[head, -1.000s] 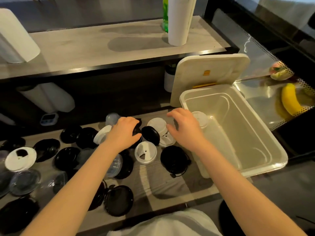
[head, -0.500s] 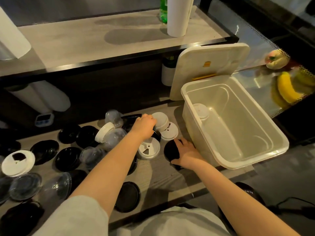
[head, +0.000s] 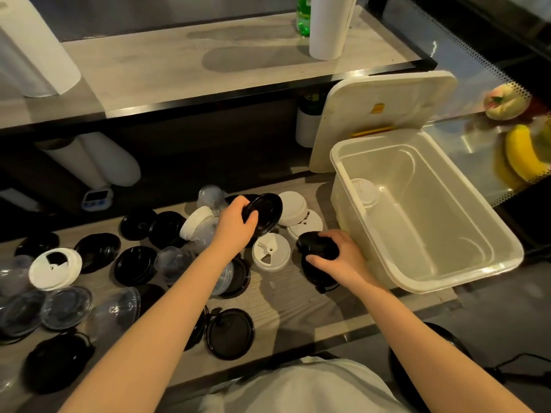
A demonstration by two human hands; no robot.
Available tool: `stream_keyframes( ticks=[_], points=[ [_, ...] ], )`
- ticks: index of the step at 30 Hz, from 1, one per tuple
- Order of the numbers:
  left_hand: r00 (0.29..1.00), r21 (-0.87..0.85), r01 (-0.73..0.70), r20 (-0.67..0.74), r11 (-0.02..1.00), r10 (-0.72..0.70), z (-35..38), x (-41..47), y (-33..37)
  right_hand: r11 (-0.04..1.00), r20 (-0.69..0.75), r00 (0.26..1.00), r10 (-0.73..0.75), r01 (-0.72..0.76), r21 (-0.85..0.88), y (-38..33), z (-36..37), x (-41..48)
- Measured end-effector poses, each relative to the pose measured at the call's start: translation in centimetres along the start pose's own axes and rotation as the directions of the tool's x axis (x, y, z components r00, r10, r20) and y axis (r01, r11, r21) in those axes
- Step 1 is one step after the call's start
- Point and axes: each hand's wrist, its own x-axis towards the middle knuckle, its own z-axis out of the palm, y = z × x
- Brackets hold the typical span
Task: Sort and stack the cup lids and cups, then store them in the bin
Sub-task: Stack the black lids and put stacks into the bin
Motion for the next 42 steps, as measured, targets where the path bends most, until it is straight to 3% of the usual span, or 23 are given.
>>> stream_keyframes(
  ticks=[4, 10, 13, 16, 21, 23, 27, 32, 37, 40, 42],
  points=[
    [0.992, -0.082, 0.089, -0.084, 0.993, -0.096, -0.5, -1.3, -0.2, 0.938, 0.006, 0.998, -0.06, 0.055, 0.342, -2.6, -0.4, -0.7],
    [0.973, -0.125, 0.099, -0.197, 0.987, -0.122, -2.2, -3.2, -0.7, 0.824, 0.187, 0.971, -0.148, 0.016, 0.566, -5.9, -0.7, -1.3],
    [0.986, -0.216, 0.121, -0.087, 0.969, -0.143, -2.1, -4.1, -0.2, 0.813, 0.293, 0.951, -0.094, -0.097, 0.575, -7.9, 0.1, -1.4],
    [0.986, -0.322, 0.158, -0.001, 0.933, -0.167, -1.5, -4.9, 0.0, 0.82, 0.259, 0.965, -0.038, -0.118, 0.561, -9.7, 1.2, -1.4],
    [0.973, -0.396, 0.22, 0.028, 0.892, -0.227, -1.1, -5.9, 0.0, 0.862, 0.149, 0.984, 0.094, -0.155, 0.483, -10.4, 2.3, -1.0],
    [0.973, -0.388, 0.22, 0.021, 0.895, -0.23, -1.2, -6.2, 0.2, 0.866, 0.167, 0.979, 0.117, -0.183, 0.465, -10.5, 2.1, -1.1],
    [0.968, -0.37, 0.233, 0.003, 0.899, -0.25, -1.3, -6.0, 0.1, 0.781, 0.276, 0.948, 0.161, -0.293, 0.551, -10.5, -0.1, -1.6],
    [0.975, -0.343, 0.193, -0.038, 0.919, -0.219, -0.4, -4.3, 1.2, 0.737, 0.059, 0.986, 0.158, -0.158, 0.657, -10.0, -4.4, -1.3],
    [0.996, -0.287, 0.069, -0.035, 0.955, -0.083, 1.2, -2.0, 5.5, 0.731, -0.118, 0.988, 0.104, 0.004, 0.682, -8.5, -10.8, -1.0],
    [0.999, -0.258, 0.003, -0.032, 0.966, -0.011, 2.2, -1.0, 7.9, 0.801, -0.158, 0.979, 0.128, -0.008, 0.598, -5.6, -14.0, -0.5],
    [0.999, -0.26, -0.023, -0.028, 0.965, 0.017, 3.0, -0.5, 9.1, 0.906, -0.146, 0.974, 0.176, -0.102, 0.412, -2.8, -15.2, 0.4]
  ],
)
